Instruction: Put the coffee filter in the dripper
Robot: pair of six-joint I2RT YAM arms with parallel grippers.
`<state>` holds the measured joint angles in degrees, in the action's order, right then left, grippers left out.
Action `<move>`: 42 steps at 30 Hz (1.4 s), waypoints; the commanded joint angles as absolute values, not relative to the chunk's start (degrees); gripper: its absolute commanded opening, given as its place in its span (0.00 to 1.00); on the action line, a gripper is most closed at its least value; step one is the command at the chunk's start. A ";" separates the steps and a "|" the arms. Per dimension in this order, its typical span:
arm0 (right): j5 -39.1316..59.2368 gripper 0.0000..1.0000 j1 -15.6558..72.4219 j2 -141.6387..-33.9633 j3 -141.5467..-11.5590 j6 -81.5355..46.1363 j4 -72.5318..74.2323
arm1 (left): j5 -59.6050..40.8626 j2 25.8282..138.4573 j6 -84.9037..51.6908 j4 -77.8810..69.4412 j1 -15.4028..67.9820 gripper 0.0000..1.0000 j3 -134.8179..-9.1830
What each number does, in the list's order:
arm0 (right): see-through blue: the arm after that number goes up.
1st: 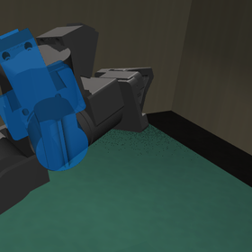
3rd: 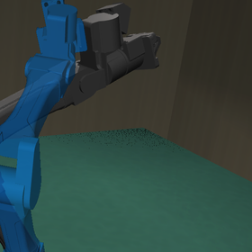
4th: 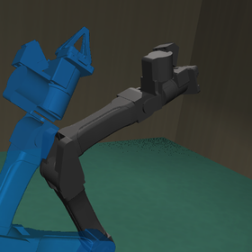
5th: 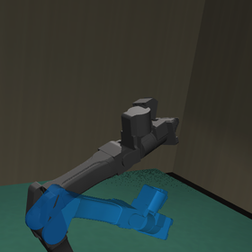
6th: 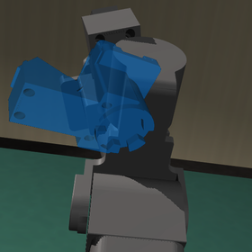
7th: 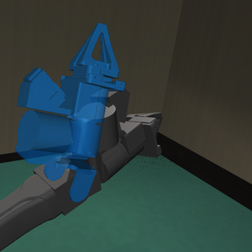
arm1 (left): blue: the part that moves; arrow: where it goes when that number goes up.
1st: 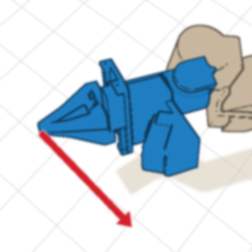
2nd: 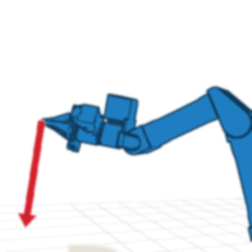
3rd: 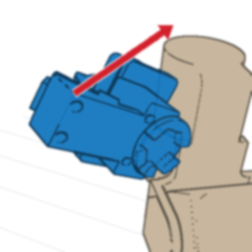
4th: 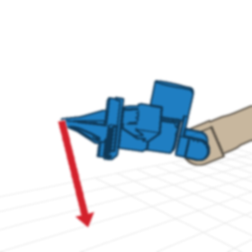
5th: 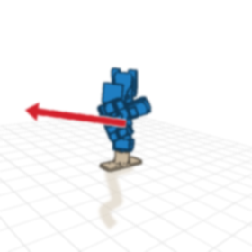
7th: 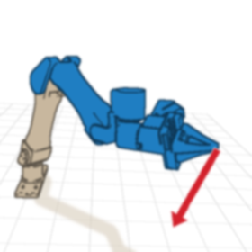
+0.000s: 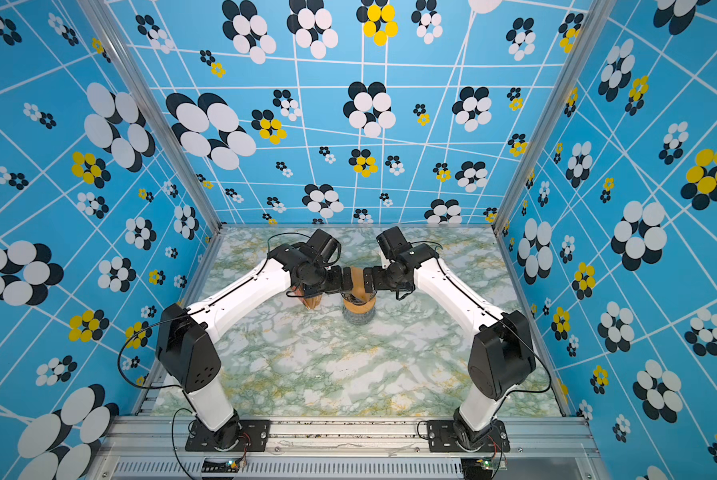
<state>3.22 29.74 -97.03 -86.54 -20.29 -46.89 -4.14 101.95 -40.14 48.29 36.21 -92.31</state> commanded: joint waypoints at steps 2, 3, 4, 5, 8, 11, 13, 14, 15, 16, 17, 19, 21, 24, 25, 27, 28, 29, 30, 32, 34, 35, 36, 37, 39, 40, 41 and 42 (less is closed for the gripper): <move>1.37 0.99 30.15 -98.14 -88.20 -19.25 -47.50 | -4.72 102.74 -38.59 49.17 35.42 0.99 -91.67; 1.23 0.99 30.17 -98.16 -88.16 -19.18 -47.56 | -4.70 102.83 -38.50 49.23 35.38 0.99 -91.75; 1.02 0.99 30.15 -98.18 -88.15 -19.07 -47.68 | -4.67 102.92 -38.42 49.35 35.31 0.99 -91.84; 0.88 0.99 30.16 -98.36 -88.11 -18.93 -47.79 | -4.74 103.01 -38.26 49.46 35.33 0.99 -91.84; 0.45 0.99 30.15 -98.68 -87.92 -18.69 -48.11 | -4.70 103.35 -38.06 49.72 35.33 0.99 -92.02; 0.09 0.99 30.15 -98.79 -87.90 -18.58 -48.22 | -4.74 103.67 -37.90 49.92 35.25 0.99 -92.02; -0.01 1.00 30.15 -98.79 -87.63 -18.53 -48.10 | -4.64 103.83 -37.83 49.85 35.31 0.99 -91.80; -0.13 0.99 30.15 -98.93 -87.51 -18.45 -48.10 | -4.49 103.95 -37.82 49.93 35.27 0.99 -91.76; -0.34 0.99 30.15 -98.92 -87.51 -18.46 -48.09 | -4.48 104.13 -37.73 50.00 35.27 0.99 -91.67; -0.53 1.00 30.15 -98.89 -87.40 -18.36 -48.12 | -4.33 104.30 -37.63 50.01 35.25 0.99 -91.58; -0.58 0.99 30.15 -98.96 -87.33 -18.33 -48.09 | -4.14 104.44 -37.62 50.01 35.29 0.99 -91.50; -0.70 0.99 30.10 -99.06 -87.37 -18.21 -48.08 | -3.94 104.88 -37.66 49.96 35.17 0.99 -91.32; -0.80 0.99 30.15 -99.28 -87.21 -18.28 -48.08 | -4.11 105.19 -37.84 49.78 35.04 0.99 -91.12; -0.97 1.00 30.19 -99.40 -86.98 -18.25 -48.00 | -4.04 105.27 -37.87 49.39 34.73 0.99 -90.73; -1.05 0.99 30.15 -99.51 -86.83 -18.20 -48.00 | -4.09 105.28 -37.93 49.32 34.56 0.99 -90.49; -1.29 0.99 30.15 -99.41 -86.41 -18.21 -47.81 | -4.30 105.17 -37.90 49.14 34.20 0.99 -90.09; -1.48 0.99 30.15 -99.47 -86.27 -18.24 -47.77 | -4.37 105.20 -37.91 49.00 34.04 0.99 -89.88; -1.66 0.99 30.15 -99.41 -86.13 -18.34 -47.70 | -4.45 105.10 -37.89 48.94 33.92 0.99 -89.70; -2.07 0.99 30.19 -99.47 -85.97 -18.36 -47.77 | -4.55 105.04 -37.85 48.79 33.82 0.99 -89.49; -2.80 0.99 30.08 -99.49 -85.93 -18.76 -47.86 | -4.80 105.04 -37.71 48.76 33.74 0.99 -89.28; -3.25 0.99 30.09 -99.62 -86.10 -19.04 -48.19 | -5.08 105.15 -37.58 48.67 33.75 0.99 -89.21; -3.29 0.99 30.10 -99.54 -86.14 -19.20 -48.17 | -5.14 105.20 -37.53 48.60 33.71 0.99 -89.21; -3.42 0.99 30.06 -99.51 -86.17 -19.31 -48.16 | -5.20 105.20 -37.54 48.54 33.74 0.99 -89.21; -3.37 0.99 30.00 -99.54 -86.30 -19.34 -48.16 | -5.35 105.21 -37.53 48.49 33.72 0.99 -89.12; -2.31 0.99 30.11 -99.28 -86.39 -19.33 -47.93 | -5.87 105.19 -37.55 48.26 33.81 0.99 -89.21; -1.50 0.99 30.07 -99.06 -86.39 -19.30 -47.68 | -6.37 105.20 -37.56 48.16 33.88 0.99 -89.29; -0.78 0.99 30.06 -98.83 -86.44 -19.17 -47.37 | -6.79 105.06 -37.60 48.08 33.93 0.99 -89.51; 0.19 0.99 30.10 -98.56 -86.40 -19.06 -47.03 | -7.25 104.96 -37.59 48.00 34.01 0.99 -89.77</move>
<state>-1.13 29.89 -98.78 -86.70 -18.85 -46.92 -5.74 104.38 -38.44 47.81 34.13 -90.35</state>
